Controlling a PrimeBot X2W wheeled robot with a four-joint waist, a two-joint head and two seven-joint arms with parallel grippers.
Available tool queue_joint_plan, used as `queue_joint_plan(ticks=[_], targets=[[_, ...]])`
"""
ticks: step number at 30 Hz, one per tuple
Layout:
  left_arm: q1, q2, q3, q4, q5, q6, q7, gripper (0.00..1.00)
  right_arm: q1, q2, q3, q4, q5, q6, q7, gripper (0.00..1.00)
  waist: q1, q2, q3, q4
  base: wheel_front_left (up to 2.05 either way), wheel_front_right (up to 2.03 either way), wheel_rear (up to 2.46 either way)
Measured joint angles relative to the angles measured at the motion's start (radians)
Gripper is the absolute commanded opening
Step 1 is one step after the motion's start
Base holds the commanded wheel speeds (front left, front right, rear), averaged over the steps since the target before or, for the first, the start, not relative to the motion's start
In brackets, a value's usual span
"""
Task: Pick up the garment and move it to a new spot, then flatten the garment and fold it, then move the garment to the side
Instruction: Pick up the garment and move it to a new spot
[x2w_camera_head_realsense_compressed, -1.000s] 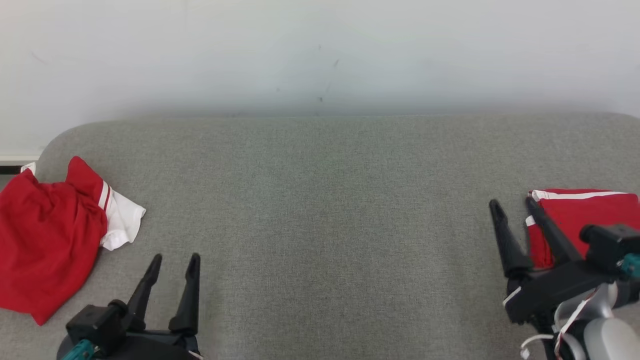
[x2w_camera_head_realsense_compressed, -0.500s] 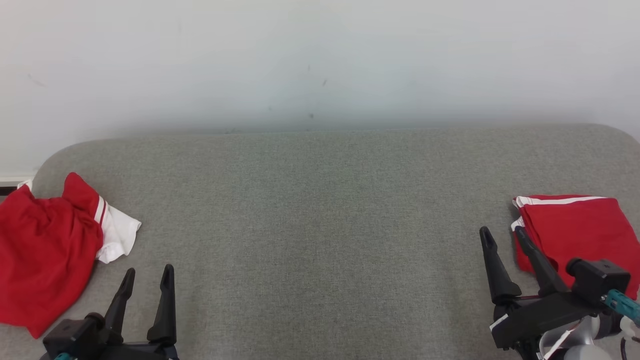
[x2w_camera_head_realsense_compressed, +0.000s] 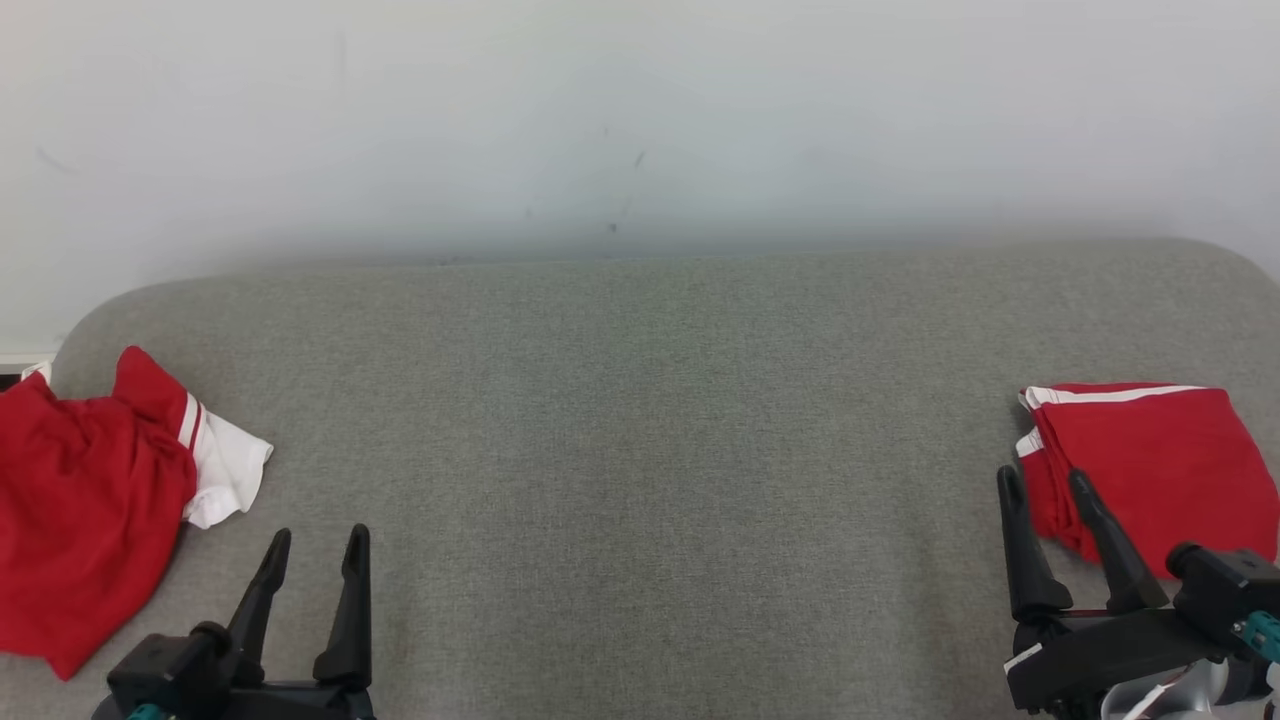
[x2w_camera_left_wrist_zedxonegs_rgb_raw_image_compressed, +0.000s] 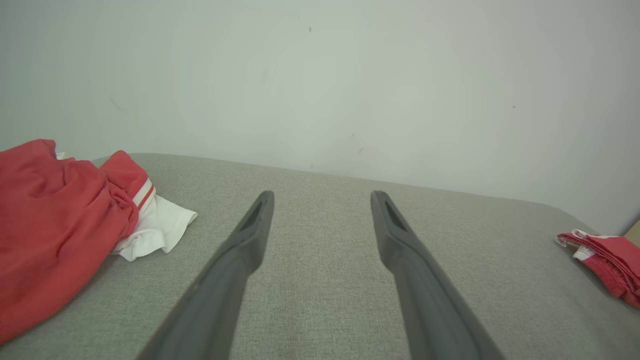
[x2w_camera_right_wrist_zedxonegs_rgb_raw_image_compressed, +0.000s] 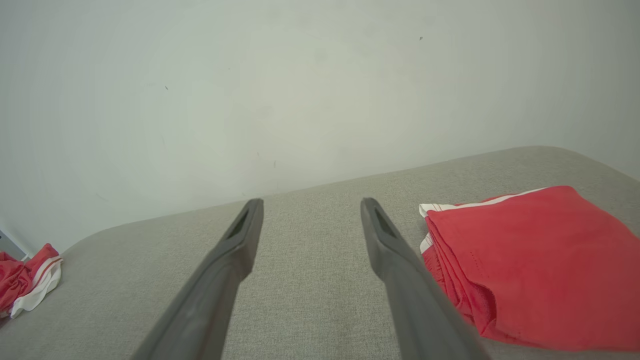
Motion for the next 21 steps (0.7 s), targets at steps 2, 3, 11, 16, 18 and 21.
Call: queue_joint_plan(ticks=[2,3,11,16,18,21], targets=[[-0.001,-0.001,-0.004,-0.004,0.006,0.000,0.001,1.00,0.000,-0.002,-0.002,-0.001,0.000,0.000,-0.001,1.00,0.0000,0.0000,0.002,0.008,0.00,0.00,0.00],[-0.002,-0.001,-0.006,-0.007,0.006,0.000,0.001,1.00,0.000,-0.002,-0.002,-0.002,0.000,0.000,-0.006,1.00,-0.0001,0.0000,0.003,0.013,0.00,0.00,0.00],[-0.020,0.001,-0.012,-0.016,0.010,0.001,0.015,1.00,-0.001,-0.002,0.013,-0.005,0.000,0.006,-0.010,1.00,0.0000,0.0000,0.019,0.081,0.00,0.00,0.00],[-0.008,-0.002,-0.004,-0.025,0.021,0.010,0.014,1.00,-0.011,-0.003,0.028,0.009,0.000,0.015,-0.009,1.00,0.0000,0.0000,0.029,0.143,0.00,0.00,0.00],[0.006,-0.002,0.002,-0.027,0.022,0.010,0.014,1.00,-0.016,-0.003,0.036,0.019,-0.001,0.016,-0.008,1.00,0.0000,0.0000,0.033,0.171,0.00,0.00,0.00],[0.008,0.000,0.012,-0.028,0.022,0.010,0.015,1.00,-0.035,-0.003,0.048,0.028,-0.002,0.024,-0.008,1.00,0.0000,0.0000,0.037,0.212,0.00,0.00,0.00]])
